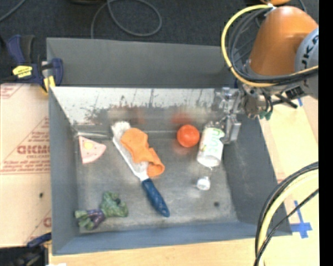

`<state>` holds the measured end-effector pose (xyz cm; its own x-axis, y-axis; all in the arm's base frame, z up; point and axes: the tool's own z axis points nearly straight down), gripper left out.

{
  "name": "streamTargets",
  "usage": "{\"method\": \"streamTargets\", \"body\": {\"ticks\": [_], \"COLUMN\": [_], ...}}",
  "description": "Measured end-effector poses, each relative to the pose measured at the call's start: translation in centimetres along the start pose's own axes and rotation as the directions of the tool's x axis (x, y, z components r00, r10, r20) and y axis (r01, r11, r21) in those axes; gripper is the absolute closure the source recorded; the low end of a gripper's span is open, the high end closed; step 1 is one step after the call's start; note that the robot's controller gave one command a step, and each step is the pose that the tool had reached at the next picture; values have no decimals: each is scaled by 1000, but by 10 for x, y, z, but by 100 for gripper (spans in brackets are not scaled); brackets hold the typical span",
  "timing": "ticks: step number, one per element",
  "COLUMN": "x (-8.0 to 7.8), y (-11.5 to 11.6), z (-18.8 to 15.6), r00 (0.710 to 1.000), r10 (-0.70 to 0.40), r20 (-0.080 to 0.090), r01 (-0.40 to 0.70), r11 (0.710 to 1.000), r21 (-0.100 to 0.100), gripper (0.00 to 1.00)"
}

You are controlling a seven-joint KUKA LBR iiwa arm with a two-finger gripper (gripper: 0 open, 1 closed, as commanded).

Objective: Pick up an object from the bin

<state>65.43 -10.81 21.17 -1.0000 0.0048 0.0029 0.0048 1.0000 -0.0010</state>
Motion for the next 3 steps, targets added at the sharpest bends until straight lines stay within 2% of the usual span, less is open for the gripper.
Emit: {"method": "streamTargets", "body": {"ticks": [1,2,3], "x": [-1,20,28], "y": [0,-10,-18], "z": [-5,35,94], "r00": [1000,997,973], "r10": [-1,-75,-229], "r20": [8,11,13], "r01": [1,75,229], "r11": [1000,997,974], "r21": [1,2,6], "gripper": [0,0,0]}}
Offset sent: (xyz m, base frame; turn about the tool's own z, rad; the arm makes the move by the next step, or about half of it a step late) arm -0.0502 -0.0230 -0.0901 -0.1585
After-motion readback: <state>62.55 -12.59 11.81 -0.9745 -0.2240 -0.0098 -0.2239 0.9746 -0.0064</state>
